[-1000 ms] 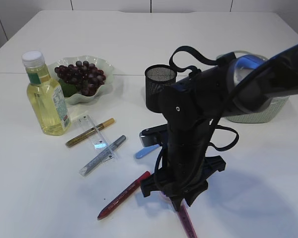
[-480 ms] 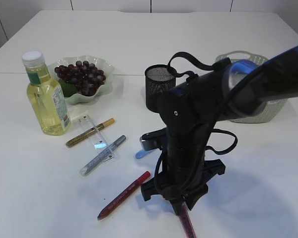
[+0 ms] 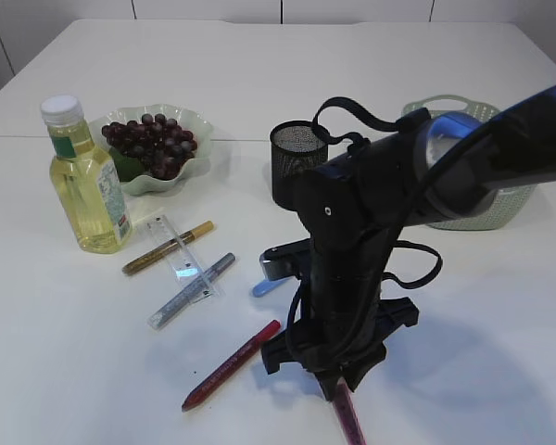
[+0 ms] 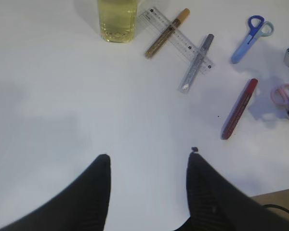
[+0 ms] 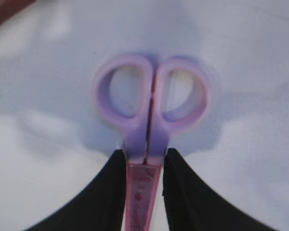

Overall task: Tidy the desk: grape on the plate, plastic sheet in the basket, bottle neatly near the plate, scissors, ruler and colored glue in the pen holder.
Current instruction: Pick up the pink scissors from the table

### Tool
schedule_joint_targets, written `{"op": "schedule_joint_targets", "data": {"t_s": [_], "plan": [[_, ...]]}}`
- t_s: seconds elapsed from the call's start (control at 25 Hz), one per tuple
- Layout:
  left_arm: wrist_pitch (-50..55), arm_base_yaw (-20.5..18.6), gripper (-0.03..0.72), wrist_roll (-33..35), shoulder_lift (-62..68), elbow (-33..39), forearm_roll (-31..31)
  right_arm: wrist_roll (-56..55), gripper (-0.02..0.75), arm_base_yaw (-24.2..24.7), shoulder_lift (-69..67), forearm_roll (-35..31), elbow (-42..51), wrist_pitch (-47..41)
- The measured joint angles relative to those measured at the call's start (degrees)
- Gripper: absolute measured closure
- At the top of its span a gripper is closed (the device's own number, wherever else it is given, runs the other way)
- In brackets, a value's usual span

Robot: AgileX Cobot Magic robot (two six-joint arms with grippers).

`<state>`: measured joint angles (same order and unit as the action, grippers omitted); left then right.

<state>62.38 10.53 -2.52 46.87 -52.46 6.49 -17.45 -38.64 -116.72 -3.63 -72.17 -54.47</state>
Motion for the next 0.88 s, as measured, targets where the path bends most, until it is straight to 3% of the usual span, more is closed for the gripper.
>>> {"op": "schedule_joint_targets", "data": {"t_s": [0.88], "plan": [[0.00,0.00,0.316,0.00,0.00,0.00,0.43,-0.57,0.510,0.00,-1.22,-1.30,-0.25,0.03]]}}
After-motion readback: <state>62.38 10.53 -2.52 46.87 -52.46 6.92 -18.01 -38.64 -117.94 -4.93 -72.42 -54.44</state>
